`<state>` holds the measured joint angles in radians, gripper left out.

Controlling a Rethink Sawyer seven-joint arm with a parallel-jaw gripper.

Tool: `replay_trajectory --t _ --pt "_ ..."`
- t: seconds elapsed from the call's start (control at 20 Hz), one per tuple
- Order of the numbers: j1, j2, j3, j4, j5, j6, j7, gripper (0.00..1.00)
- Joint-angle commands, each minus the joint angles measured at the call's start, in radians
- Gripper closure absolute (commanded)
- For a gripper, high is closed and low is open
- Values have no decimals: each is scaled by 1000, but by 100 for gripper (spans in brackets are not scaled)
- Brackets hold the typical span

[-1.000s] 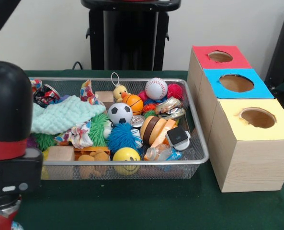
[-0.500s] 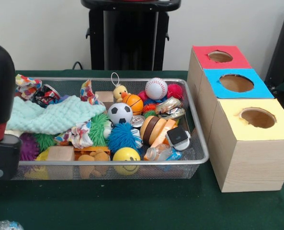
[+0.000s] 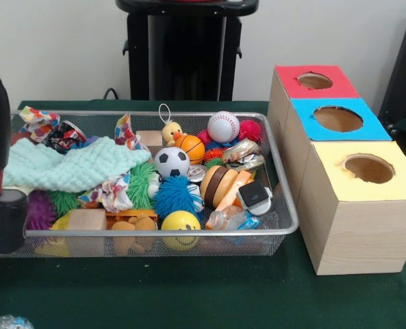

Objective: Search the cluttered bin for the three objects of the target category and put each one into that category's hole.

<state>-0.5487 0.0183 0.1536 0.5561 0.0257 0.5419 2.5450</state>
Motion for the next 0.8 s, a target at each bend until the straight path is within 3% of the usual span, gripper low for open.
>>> replay_trajectory --t 0.05,0.8 --pt "-19 50 102 154 51 61 -6 100" --pt "-10 153 122 81 71 54 -59 100"
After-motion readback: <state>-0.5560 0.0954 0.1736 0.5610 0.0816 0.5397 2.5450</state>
